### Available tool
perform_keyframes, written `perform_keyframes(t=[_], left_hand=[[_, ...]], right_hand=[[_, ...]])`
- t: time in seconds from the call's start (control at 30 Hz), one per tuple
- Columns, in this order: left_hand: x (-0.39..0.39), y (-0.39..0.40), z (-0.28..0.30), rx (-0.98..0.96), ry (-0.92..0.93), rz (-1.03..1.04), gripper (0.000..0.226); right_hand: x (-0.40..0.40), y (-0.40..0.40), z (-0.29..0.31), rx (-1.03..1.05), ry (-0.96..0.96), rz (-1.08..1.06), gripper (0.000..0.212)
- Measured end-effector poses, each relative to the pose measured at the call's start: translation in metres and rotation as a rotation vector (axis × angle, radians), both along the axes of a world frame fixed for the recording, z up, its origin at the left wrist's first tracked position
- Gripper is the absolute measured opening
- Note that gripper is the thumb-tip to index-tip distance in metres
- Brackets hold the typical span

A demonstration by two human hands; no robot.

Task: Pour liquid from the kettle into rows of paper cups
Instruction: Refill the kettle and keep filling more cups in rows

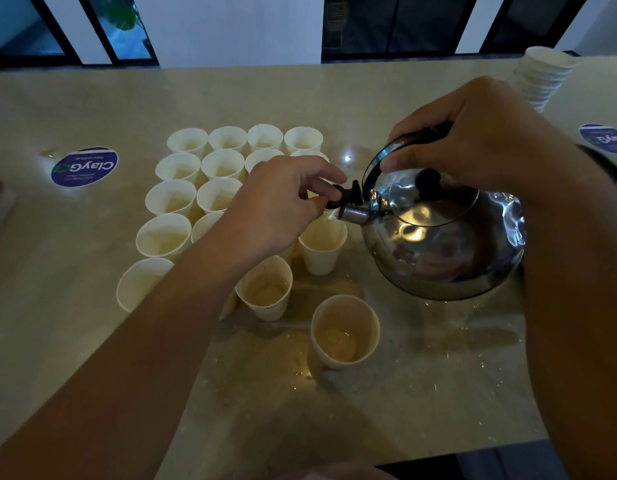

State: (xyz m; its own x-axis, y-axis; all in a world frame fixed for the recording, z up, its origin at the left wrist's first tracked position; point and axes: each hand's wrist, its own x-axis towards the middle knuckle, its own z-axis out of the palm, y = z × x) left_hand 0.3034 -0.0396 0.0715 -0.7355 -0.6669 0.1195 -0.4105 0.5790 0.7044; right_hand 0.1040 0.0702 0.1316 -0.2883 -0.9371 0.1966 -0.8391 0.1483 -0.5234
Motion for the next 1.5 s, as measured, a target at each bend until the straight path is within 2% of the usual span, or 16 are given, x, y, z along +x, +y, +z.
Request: perform_keyframes(t=[0.3, 0.43, 0.7, 0.8, 1.0, 1.33, 1.5], left_hand=[[0.001, -0.001, 0.0, -0.003, -0.002, 0.004, 0.034], [0.0, -0.001, -0.001, 0.011, 0.003, 0.003, 0.034], [-0.006, -0.002, -0.004, 0.009, 0.006, -0.014, 0.035], [-0.013, -0.002, -0.005, -0.004, 0.016, -0.042, 0.036], [-0.053, 0.004, -0.003, -0.017, -0.011, -0.159, 0.033], [-0.126, 0.01, -0.009, -0.199, -0.196, -0.291, 0.025], [-0.128, 0.018, -0.009, -0.17, -0.195, -0.34, 0.032]], right_hand=[[0.001, 0.0, -0.001, 0.016, 0.004, -0.013, 0.029], [0.002, 0.0, -0.002, 0.027, -0.008, -0.004, 0.022], [0.001, 0.008, -0.012, 0.0, -0.063, -0.08, 0.027], [0.0, 0.02, -0.022, -0.06, -0.199, -0.148, 0.017], [-0.005, 0.042, -0.045, -0.226, -0.394, -0.372, 0.02], [-0.026, 0.047, -0.088, -0.424, -0.555, -0.654, 0.027], [-0.031, 0.046, -0.094, -0.448, -0.542, -0.715, 0.033]])
